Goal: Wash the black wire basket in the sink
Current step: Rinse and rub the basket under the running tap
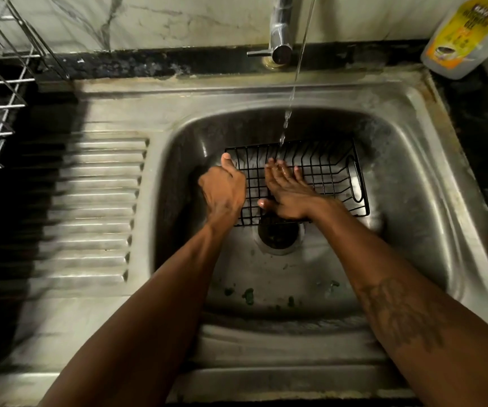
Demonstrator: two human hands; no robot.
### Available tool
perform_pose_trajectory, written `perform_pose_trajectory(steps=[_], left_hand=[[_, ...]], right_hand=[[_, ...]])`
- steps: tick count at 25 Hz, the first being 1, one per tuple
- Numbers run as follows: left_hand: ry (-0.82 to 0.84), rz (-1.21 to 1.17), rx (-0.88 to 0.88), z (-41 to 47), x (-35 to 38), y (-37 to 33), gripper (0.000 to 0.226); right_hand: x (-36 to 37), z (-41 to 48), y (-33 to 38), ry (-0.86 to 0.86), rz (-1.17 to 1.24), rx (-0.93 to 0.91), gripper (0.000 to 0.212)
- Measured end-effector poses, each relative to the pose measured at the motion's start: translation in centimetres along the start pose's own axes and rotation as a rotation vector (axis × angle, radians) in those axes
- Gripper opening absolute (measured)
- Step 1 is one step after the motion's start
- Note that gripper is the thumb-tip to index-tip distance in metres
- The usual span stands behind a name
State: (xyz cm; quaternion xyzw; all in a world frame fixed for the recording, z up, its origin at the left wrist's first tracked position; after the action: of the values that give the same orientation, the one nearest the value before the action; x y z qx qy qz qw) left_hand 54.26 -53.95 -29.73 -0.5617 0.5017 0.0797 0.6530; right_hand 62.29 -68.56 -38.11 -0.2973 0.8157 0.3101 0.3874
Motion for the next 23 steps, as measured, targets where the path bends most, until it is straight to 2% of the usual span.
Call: perform_pose_trajectory(steps=[4,6,9,11,13,14,15,17,19,20,23], left_hand=[[-0.015,0.062,0.016,-0.4,-1.1,-0.6,0.061],[-0.018,0.045,0.010,-0.3,-1.3,-0.5,0.062],[-0.027,0.029,0.007,-0.2,-1.5,-0.3,0.065],[-0.023,0.012,0.016,0.1,-1.5,-0.4,0.066],[-0.012,-0.029,0.022,0.0,-1.2,-0.4,0.066],[-0.007,-0.051,0.025,-0.1,-1.1,-0.5,0.066],[-0.005,-0.074,0.027,-0.2,-1.0,-0.5,0.065],[-0.007,-0.112,0.027,-0.6,-1.0,-0.8,0.063],[-0.007,-0.135,0.044,-0.9,-1.0,-1.2,0.061],[-0.002,-0.131,0.051,-1.0,-1.1,-1.4,0.061],[-0.002,-0.105,0.072,-1.2,-1.3,-1.5,0.061]], right_hand=[[0.5,1.6,2.6,0.022,0.032,-0.040,0.092],[-0.6,0.6,1.2,-0.026,0.058,-0.062,0.090],[-2.6,-1.6,-2.0,-0.164,0.268,-0.030,0.084],[-4.4,-2.7,-4.6,-0.412,0.525,0.108,0.059],[-6.0,-3.4,-6.4,-0.704,0.811,0.271,0.018],[-6.2,-3.2,-6.5,-0.764,0.967,0.316,0.006],[-6.0,-2.5,-6.2,-0.764,1.142,0.333,0.008],[-4.9,-0.7,-5.3,-0.681,1.538,0.288,0.008],[-3.9,0.2,-3.4,-0.490,1.756,0.219,0.018],[-3.0,0.2,-2.0,-0.334,1.747,0.218,0.021],[0.2,-0.7,2.3,0.136,1.437,0.238,0.019]])
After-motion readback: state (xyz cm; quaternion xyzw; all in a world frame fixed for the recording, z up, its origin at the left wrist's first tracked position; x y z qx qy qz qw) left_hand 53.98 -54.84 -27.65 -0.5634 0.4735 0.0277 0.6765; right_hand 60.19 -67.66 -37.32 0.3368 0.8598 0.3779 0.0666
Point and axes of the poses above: each hand's wrist, its own z-axis towards the middle knuckle, its own x-axis out of the palm, y = z × x, the point moved 9 cm from there along z, towards the middle knuckle
